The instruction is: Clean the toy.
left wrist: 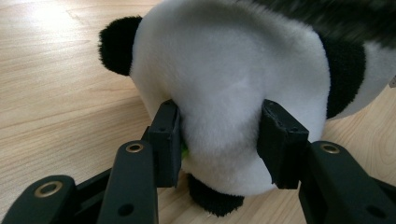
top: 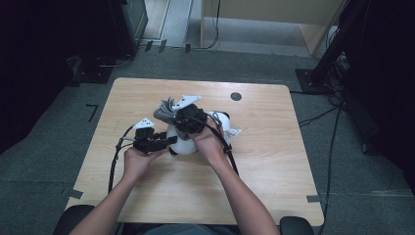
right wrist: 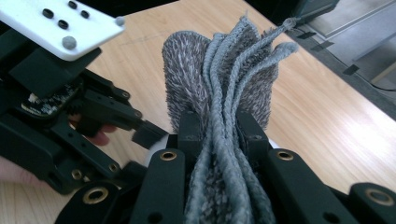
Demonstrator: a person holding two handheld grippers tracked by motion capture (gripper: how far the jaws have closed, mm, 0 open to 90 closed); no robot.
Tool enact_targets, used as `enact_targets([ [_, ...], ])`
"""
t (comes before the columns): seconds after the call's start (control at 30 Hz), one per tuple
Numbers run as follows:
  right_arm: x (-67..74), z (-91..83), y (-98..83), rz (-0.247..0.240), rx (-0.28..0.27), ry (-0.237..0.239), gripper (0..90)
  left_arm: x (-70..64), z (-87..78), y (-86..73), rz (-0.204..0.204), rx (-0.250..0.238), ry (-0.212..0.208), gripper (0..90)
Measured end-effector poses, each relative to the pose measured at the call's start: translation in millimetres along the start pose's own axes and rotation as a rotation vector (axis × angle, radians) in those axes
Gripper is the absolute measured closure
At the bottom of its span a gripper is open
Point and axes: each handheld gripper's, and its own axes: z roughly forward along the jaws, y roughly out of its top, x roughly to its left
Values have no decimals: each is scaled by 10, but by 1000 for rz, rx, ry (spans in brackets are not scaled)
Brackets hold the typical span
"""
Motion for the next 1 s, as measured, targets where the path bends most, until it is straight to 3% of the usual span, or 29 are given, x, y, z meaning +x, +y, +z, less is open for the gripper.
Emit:
enact_targets([
  [0.13, 33, 169, -52, -24, 38, 0, 761, 9, 3, 0, -7, 7, 4, 538],
  [0.4, -19, 130, -152, -42, 36, -18, 759, -7, 13, 18, 6, 24, 16, 539],
  [0.6, -87, -18, -219, -50, 49, -62, 759, 2, 17, 15, 4, 26, 12, 541],
  [1.0, -430, -503, -449, 25, 15, -149, 759, -1, 36, 9, 8, 18, 6, 540],
])
